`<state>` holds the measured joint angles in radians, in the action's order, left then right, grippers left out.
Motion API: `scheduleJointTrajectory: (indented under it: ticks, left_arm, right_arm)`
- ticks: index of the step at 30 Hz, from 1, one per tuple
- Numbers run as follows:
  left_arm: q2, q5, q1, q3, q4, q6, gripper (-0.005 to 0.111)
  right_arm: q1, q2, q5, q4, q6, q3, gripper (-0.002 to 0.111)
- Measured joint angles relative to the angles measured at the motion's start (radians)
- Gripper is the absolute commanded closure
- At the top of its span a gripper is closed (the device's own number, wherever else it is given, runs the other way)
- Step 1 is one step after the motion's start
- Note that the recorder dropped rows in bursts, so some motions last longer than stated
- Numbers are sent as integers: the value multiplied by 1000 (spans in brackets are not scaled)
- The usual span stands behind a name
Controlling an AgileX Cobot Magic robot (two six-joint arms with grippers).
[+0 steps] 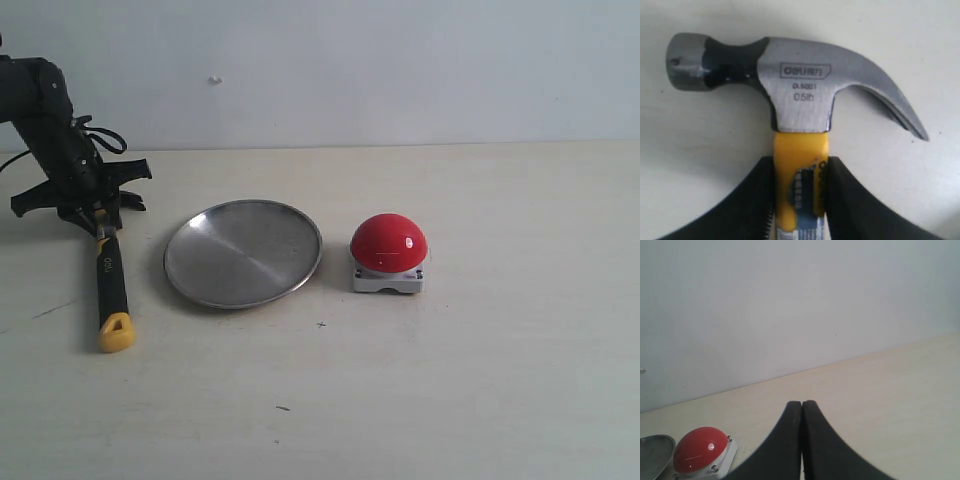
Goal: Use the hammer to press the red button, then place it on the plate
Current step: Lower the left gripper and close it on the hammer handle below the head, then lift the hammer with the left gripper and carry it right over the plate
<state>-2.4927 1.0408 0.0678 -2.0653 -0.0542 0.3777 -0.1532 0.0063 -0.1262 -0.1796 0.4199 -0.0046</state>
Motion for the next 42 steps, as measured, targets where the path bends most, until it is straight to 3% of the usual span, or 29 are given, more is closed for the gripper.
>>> scheduleJointTrajectory:
  ticks: [25, 42]
  left_arm:
    - [-2, -59, 0, 0, 2, -6, 107]
    - [-2, -57, -2, 0, 0, -121, 107]
  right_arm:
    - [0, 0, 0, 0, 0, 0, 108]
    - [0, 0, 0, 0, 0, 0, 108]
